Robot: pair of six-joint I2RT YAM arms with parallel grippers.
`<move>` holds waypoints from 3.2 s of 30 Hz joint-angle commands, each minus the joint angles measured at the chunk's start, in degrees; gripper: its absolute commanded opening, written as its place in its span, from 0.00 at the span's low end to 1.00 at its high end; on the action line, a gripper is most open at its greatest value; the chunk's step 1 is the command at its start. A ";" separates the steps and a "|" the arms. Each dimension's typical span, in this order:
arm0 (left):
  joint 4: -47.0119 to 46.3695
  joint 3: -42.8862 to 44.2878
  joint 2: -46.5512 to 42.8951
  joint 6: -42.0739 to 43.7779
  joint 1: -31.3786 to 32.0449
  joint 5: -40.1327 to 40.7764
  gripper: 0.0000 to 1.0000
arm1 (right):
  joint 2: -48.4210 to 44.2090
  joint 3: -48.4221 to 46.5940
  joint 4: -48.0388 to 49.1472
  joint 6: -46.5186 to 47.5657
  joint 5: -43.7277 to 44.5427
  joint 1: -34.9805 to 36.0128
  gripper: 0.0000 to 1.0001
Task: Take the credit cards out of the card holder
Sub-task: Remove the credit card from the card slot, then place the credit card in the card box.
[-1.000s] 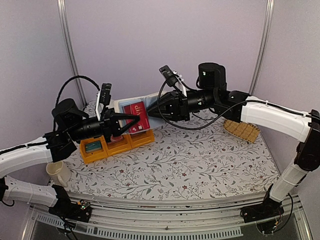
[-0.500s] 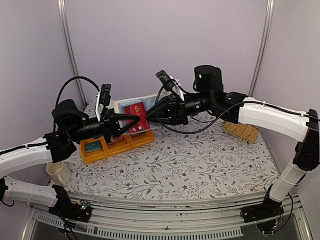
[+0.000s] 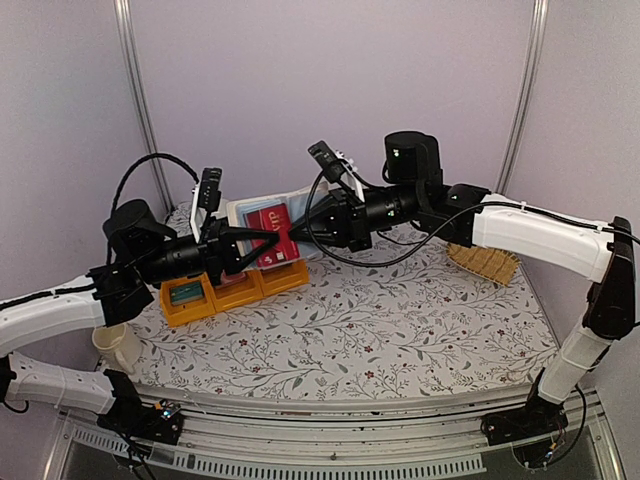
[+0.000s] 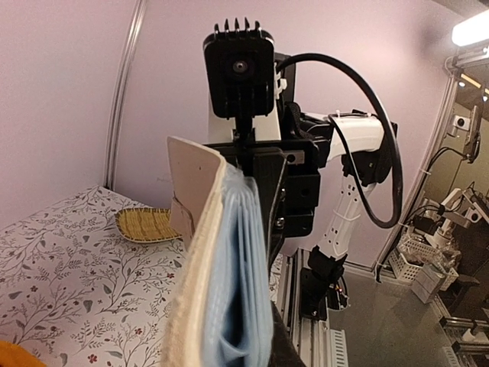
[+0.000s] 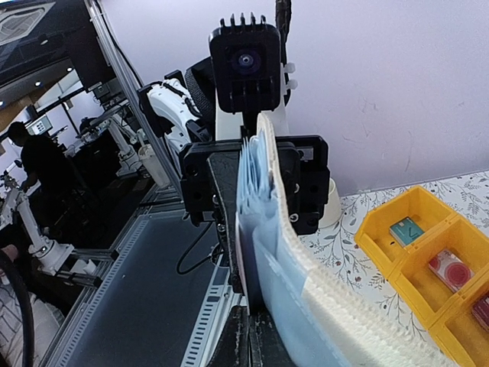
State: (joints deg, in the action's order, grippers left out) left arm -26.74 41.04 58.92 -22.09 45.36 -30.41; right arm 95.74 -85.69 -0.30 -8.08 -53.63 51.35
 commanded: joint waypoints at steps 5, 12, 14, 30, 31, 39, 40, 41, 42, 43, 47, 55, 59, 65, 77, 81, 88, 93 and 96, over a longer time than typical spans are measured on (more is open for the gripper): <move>-10.56 -5.92 2.57 -12.01 -0.47 4.64 0.06 | 0.25 2.63 -0.81 -6.52 3.63 -2.60 0.01; -28.64 -13.21 13.44 -26.99 -1.49 0.46 0.03 | 1.70 7.39 -0.40 -14.78 3.40 -4.79 0.01; -31.98 -13.81 15.56 -28.47 -1.47 -0.40 0.07 | 2.10 8.60 -0.41 -15.86 3.28 -5.57 0.02; -39.04 -15.86 19.43 -30.85 -1.63 -0.26 0.13 | -1.87 12.71 -0.71 -18.16 1.82 -10.12 0.01; -38.42 -15.77 19.16 -30.17 -1.67 -0.03 0.08 | -2.30 12.65 -1.47 -17.60 2.14 -10.44 0.01; -28.85 -13.88 16.06 -23.96 -1.62 1.11 0.00 | -3.19 12.72 -2.91 -15.57 0.93 -10.99 0.01; -28.17 -13.49 15.96 -23.50 -1.60 1.17 0.00 | -2.92 12.80 -2.14 -15.70 0.22 -10.94 0.01; -28.00 -13.37 16.02 -23.39 -1.53 1.08 0.00 | -2.67 12.97 -0.77 -16.06 -0.40 -10.64 0.02; -28.32 -13.31 16.17 -23.42 -1.48 0.87 0.00 | -2.28 13.04 0.10 -16.76 -1.14 -10.25 0.01; -28.74 -13.22 16.39 -23.67 -1.47 0.74 0.00 | -1.53 12.68 0.25 -17.01 -1.43 -9.75 0.01; -30.06 -12.89 17.26 -24.55 -1.47 -0.07 0.00 | -0.13 11.74 0.30 -15.92 -3.46 -8.37 0.02; -30.11 -13.09 17.04 -24.06 -1.46 -0.43 0.00 | 0.41 11.55 1.86 -16.56 -4.74 -7.92 0.27; -30.06 -13.00 16.97 -24.11 -1.43 -0.45 0.00 | 1.18 10.88 2.08 -16.73 -4.46 -7.40 0.14; -30.06 -12.82 17.00 -24.01 -1.46 -0.44 0.00 | 2.00 9.77 1.43 -16.63 -4.05 -6.59 0.06; -18.84 -13.40 11.04 -19.35 -3.58 3.96 0.00 | -5.87 14.77 -2.16 -17.18 1.44 -14.04 0.02; -15.04 -13.52 8.46 -17.84 -5.08 5.73 0.00 | -7.96 15.90 -2.40 -18.32 3.47 -16.06 0.01; 10.96 -5.90 -3.00 -10.41 -8.58 29.20 0.00 | -9.66 21.79 14.35 -39.39 14.83 -18.04 0.02; 21.24 -1.44 -12.66 -5.34 -10.17 47.30 0.00 | -7.05 26.73 33.68 -60.18 34.55 -10.75 0.02; 23.98 -1.35 -15.65 -5.19 -11.64 54.51 0.00 | -1.77 24.27 37.00 -68.74 48.32 -4.41 0.01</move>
State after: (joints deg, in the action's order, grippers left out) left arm -11.68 39.03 46.37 -30.68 35.55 8.69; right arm 88.44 -59.88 24.05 -59.16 -26.17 39.66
